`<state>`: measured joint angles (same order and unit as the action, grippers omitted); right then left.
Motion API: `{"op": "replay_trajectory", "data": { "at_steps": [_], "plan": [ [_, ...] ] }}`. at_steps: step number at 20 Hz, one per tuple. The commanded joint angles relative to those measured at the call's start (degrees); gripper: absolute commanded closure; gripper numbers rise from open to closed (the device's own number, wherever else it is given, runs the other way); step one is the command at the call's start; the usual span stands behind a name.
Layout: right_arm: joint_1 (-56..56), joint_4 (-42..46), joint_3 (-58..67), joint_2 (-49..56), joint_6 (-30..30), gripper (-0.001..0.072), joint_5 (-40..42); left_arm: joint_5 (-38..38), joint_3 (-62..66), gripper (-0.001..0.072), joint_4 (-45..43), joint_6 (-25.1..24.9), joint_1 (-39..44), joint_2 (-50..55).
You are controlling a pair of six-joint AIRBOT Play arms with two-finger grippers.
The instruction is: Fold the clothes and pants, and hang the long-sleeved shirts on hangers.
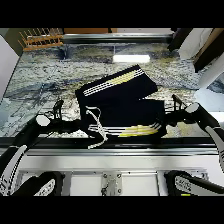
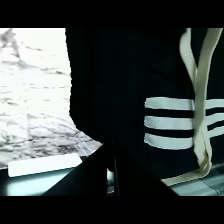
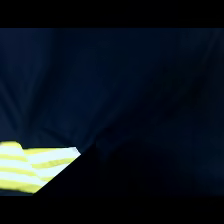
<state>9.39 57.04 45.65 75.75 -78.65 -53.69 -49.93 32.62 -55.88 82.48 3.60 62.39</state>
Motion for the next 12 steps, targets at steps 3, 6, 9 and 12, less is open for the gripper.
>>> {"op": "replay_trajectory", "data": {
  "at_steps": [3, 6, 9, 12],
  "plan": [
    [0.57, 14.45, 13.51, -0.20, -2.78, 0.0084, -6.75, -0.02, -0.24, 0.0700, -0.02, 0.92, 4.46, -0.31],
    [3.91, 19.78, 11.58, -5.05, -3.52, 0.0038, -14.21, -0.07, -0.24, 0.0700, 0.00, 0.92, 5.31, -0.31],
    [10.86, 20.37, 1.92, -11.39, -10.12, 0.0039, -16.87, -0.13, -0.24, 0.0699, -0.02, 0.92, 5.38, -0.31],
    [18.10, 18.40, -10.23, -16.00, -15.32, 0.0038, -15.02, -0.09, -0.24, 0.0699, -0.02, 0.90, 5.38, -0.31]
  ]
}}
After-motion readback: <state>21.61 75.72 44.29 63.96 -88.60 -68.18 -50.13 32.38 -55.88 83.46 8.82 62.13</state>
